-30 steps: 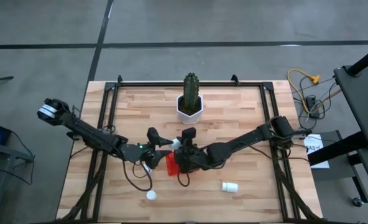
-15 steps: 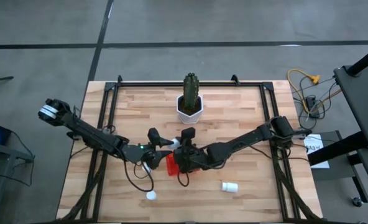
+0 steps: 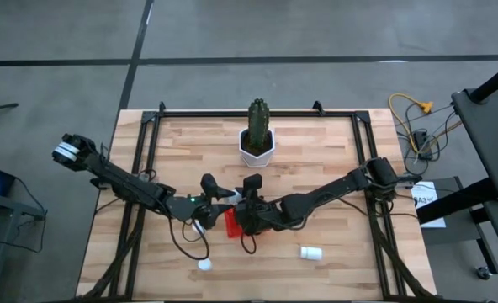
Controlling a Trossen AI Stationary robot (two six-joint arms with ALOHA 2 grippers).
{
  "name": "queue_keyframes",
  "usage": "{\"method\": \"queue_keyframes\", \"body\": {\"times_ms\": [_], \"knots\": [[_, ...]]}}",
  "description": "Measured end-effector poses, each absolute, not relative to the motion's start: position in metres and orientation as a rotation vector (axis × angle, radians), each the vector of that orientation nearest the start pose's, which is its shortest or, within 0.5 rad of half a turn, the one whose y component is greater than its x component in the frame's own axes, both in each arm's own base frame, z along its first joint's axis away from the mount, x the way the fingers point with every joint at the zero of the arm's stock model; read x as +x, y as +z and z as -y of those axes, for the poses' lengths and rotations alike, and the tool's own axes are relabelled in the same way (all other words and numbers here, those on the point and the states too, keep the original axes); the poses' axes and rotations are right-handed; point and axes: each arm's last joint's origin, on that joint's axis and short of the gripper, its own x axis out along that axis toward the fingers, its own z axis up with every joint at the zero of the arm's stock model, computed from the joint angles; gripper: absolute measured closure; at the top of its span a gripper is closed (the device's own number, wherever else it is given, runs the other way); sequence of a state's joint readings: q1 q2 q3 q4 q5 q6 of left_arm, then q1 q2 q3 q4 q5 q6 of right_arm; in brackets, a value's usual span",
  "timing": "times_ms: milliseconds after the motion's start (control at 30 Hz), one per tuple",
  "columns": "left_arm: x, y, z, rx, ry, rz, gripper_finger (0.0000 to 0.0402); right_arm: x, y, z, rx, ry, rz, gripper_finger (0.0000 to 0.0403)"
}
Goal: Pick and place pill bottles into a basket
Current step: Put the white pill bottle into the red bin
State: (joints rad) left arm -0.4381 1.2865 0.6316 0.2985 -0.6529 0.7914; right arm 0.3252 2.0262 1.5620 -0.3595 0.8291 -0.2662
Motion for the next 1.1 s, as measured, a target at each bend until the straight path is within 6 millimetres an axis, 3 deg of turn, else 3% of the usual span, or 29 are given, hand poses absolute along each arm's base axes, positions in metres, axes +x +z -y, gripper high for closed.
{"method": "queue_keyframes", "body": {"times_ms": [867,1100], "knots": [[0.2446,0.2251,0.0936,0.962,0.1,-0.375,0.0165,0.4247,0.2209,-0.1228,-0.71,-0.377,-0.76,0.0261],[0.2449,0.2251,0.0931,0.962,0.101,-0.376,0.0206,0.4248,0.2215,-0.1228,-0.708,-0.378,-0.757,0.0261]]}}
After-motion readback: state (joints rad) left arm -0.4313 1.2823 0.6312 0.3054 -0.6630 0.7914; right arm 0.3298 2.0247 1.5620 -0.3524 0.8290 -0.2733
